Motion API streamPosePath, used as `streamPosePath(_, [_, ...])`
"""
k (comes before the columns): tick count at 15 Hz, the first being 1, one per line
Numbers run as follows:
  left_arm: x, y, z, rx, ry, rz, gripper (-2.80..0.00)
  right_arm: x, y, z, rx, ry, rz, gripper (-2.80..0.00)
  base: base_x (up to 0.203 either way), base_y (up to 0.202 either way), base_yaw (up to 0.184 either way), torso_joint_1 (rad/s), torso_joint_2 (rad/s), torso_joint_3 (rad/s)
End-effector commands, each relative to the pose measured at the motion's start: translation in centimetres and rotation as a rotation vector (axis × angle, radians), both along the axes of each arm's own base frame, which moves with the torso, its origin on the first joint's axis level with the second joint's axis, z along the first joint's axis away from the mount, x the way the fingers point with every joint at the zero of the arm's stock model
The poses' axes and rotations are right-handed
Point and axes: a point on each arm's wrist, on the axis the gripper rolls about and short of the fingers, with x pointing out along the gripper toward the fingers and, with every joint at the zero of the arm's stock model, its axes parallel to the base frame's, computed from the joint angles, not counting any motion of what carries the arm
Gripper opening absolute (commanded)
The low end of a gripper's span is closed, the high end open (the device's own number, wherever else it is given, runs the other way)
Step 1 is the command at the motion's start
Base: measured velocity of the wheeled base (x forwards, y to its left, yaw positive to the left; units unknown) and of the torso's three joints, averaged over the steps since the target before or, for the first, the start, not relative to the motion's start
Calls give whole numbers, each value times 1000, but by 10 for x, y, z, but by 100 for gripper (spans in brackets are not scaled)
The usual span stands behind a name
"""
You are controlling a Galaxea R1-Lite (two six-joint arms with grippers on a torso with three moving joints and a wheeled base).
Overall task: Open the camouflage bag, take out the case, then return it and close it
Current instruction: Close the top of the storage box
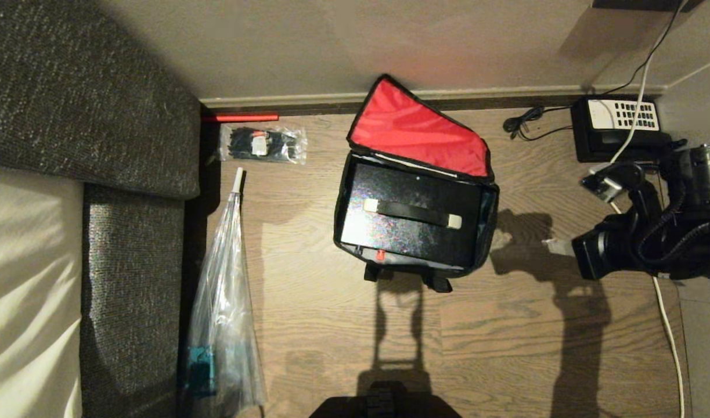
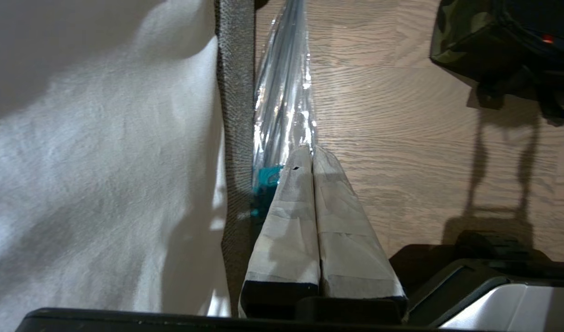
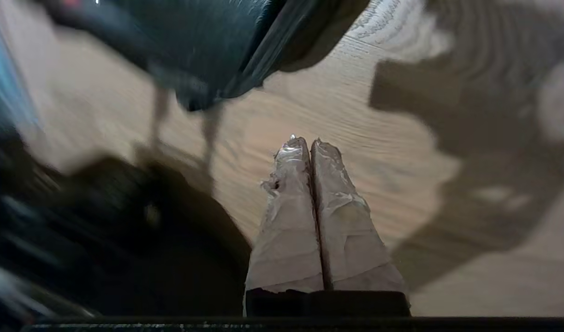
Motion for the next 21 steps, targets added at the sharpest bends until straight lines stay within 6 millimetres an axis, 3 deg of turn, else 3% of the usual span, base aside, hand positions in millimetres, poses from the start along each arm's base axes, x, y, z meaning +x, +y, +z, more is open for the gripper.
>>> streamPosePath(1, [0,0,0,0,0,1,-280,22,-3,-13,194,91,-134,-280,0,0,0,0,0,0])
streamPosePath(5, [0,0,0,0,0,1,-280,86,-13,-14,594,176,-375,-280,0,0,0,0,0,0])
streamPosePath(10, [0,0,0,0,0,1,-280,154,-33,-19,752,136,-444,-280,0,0,0,0,0,0])
streamPosePath(16, [0,0,0,0,0,1,-280,185,-31,-19,818,147,-281,-280,0,0,0,0,0,0])
streamPosePath(21, [0,0,0,0,-2,1,-280,196,-30,-4,923,146,-180,-280,0,0,0,0,0,0])
